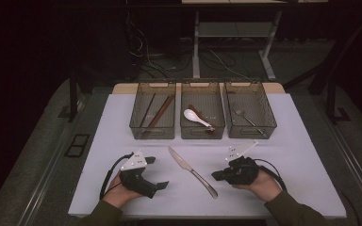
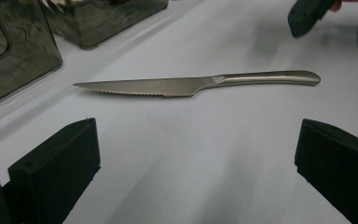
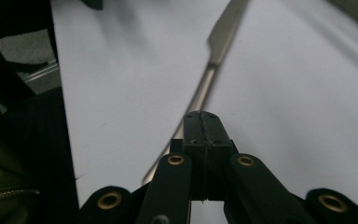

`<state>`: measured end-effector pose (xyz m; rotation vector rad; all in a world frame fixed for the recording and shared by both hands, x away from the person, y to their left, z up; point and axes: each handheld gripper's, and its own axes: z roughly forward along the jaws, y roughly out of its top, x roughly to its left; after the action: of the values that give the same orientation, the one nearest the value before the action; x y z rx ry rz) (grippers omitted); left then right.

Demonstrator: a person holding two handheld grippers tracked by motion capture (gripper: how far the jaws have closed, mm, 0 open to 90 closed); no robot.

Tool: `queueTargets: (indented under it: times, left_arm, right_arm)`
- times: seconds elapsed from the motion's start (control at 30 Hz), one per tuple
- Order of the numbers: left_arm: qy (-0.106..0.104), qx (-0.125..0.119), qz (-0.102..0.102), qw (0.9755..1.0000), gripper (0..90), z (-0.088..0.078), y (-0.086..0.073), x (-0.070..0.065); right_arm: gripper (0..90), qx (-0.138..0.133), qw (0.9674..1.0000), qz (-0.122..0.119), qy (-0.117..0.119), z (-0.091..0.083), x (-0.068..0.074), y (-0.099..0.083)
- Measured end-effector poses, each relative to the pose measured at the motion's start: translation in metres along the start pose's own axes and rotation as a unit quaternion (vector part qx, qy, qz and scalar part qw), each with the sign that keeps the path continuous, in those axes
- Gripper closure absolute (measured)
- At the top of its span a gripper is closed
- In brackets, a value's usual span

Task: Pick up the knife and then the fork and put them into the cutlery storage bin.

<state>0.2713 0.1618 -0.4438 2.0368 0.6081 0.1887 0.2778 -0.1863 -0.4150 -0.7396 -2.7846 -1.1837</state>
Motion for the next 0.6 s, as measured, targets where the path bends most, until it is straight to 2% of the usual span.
queueTargets:
  times: [0.27,0.43,0.6]
  left_arm:
    - [0.0,0.001,0.001,1.0,0.0,0.0,0.0,0.0]
    - [0.0,0.0,0.0,1.0,0.0,0.0,0.0,0.0]
    - [0.0,0.0,0.0,1.0,0.0,0.0,0.0,0.0]
  right_arm:
    - [89.5,0.032,0.9991,-0.021,0.019,0.022,0.017,-0.002]
    - [89.5,0.047,0.9977,-0.044,0.019,0.032,0.021,-0.003]
    - [89.5,0.062,0.9965,-0.054,0.012,0.037,0.025,-0.003]
